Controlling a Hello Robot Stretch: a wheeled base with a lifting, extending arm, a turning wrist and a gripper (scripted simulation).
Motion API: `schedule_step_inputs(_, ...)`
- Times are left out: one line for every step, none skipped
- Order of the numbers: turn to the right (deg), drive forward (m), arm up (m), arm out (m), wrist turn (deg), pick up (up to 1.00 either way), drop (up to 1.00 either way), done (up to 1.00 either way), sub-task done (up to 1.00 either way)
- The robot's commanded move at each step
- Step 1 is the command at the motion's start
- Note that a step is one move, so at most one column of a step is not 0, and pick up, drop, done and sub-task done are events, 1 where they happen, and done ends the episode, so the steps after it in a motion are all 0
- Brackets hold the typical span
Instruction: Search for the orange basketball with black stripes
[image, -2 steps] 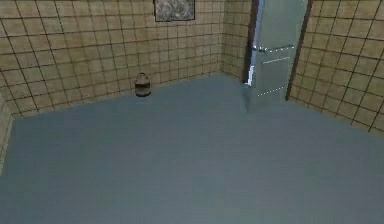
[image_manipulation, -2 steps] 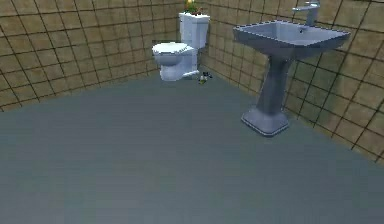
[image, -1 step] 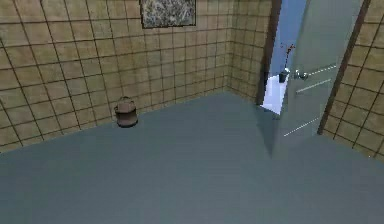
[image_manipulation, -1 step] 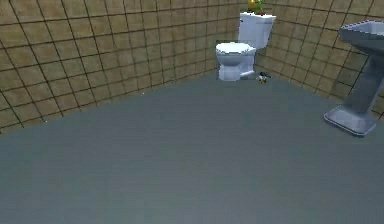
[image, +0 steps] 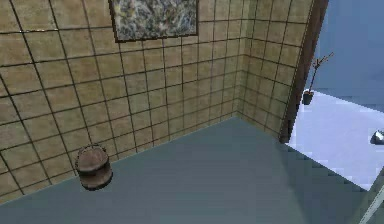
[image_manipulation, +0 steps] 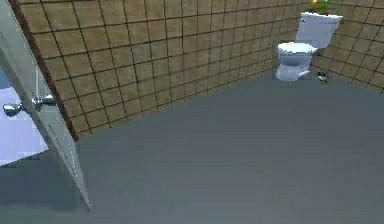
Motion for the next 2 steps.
schedule_step_inputs(6.0, 0.0, 0.0, 0.0, 0.0, 0.0, 0.0, 0.0, 0.0)
schedule_step_inputs(0.0, 0.75, 0.0, 0.0, 0.0, 0.0, 0.0, 0.0, 0.0)
